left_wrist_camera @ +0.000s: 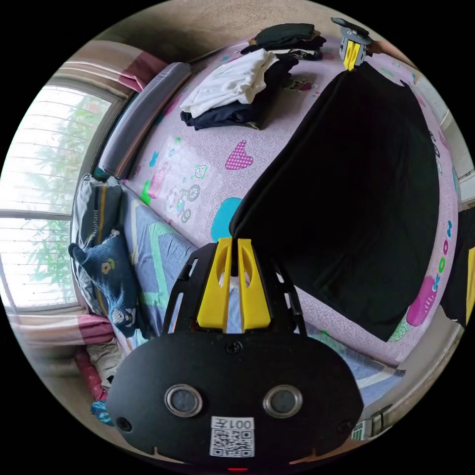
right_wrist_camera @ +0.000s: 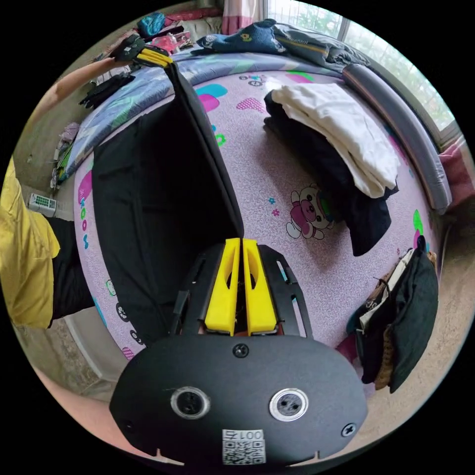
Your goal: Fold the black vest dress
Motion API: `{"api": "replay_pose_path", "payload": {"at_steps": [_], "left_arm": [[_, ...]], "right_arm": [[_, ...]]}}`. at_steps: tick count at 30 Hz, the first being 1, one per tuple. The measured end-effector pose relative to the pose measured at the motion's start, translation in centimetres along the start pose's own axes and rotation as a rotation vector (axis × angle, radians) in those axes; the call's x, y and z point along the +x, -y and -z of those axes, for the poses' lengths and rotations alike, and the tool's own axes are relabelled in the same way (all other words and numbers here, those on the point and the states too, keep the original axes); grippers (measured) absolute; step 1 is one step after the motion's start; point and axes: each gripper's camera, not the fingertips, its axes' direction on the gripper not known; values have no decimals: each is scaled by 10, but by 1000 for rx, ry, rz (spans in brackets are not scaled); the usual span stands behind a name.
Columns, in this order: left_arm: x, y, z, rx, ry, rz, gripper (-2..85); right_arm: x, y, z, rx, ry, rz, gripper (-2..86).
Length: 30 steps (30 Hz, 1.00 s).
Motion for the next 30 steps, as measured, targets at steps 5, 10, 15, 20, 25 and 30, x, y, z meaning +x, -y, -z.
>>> {"api": "replay_pose_path", "payload": {"at_steps": [5, 10, 15, 20, 25, 30], "left_arm": [[50, -35, 27, -11, 4, 17, -12], [100, -61, 22, -58, -66, 65, -12], [150, -73, -12, -159, -132, 57, -13], [165, -76, -12, -177, -119, 114, -16], [180, -79, -5, -178, -122, 116, -16], [200, -74, -35, -240, -180, 95, -16]], "right_arm": [[-48, -37, 16, 61, 23, -8, 4], [-89, -66, -1, 43, 70, -27, 4], [-106, -88, -28, 22, 121, -82, 3], [-109, -102, -23, 44, 97, -90, 3], [-113, -117, -20, 50, 119, -90, 2], [-121, -124, -38, -11, 130, -74, 1]]}}
